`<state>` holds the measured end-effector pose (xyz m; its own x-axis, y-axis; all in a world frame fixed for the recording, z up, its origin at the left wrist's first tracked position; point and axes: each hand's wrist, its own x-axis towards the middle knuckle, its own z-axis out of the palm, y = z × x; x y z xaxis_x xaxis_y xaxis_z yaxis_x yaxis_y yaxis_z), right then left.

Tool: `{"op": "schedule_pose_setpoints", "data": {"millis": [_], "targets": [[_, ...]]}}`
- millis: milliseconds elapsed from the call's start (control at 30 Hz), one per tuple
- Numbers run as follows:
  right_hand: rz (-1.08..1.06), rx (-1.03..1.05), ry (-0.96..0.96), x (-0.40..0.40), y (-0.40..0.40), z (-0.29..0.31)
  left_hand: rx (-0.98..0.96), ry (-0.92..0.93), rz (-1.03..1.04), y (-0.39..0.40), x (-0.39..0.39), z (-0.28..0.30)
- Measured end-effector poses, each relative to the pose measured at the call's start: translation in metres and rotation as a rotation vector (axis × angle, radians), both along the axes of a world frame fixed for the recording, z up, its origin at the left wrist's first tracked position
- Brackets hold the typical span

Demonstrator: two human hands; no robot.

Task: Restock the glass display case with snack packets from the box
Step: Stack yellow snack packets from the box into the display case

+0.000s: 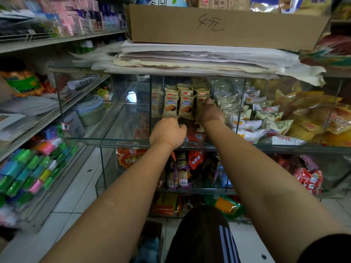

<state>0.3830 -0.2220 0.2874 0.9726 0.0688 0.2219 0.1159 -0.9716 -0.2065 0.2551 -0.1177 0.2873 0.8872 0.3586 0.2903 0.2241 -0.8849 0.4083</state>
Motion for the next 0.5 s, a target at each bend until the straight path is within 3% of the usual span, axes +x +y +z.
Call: {"op": "schedule_pose_setpoints", "data": {"millis": [100,200,333,400,500], "targets": [[0.006,0.042,-0.004,-0.011,-0.001,0.012,-0.001,-0.055,-0.034,-0.002,-0.002,0.003],[0.08,0.047,-0.073,-0.049,0.0,0.031,-0.036,-0.329,-0.142,-0.005,-0.019,0.001],[0.378,0.004,-0.631,-0.116,0.001,0.036,-0.173,-0.597,-0.091,0.003,-0.064,-0.018],[0.564,0.046,-0.805,-0.15,0.011,0.023,-0.318,-0.6,0.039,0.021,-0.085,-0.041],[0.752,0.026,-0.745,-0.192,0.043,-0.035,-0.451,-0.329,0.296,0.056,-0.122,-0.102]]}}
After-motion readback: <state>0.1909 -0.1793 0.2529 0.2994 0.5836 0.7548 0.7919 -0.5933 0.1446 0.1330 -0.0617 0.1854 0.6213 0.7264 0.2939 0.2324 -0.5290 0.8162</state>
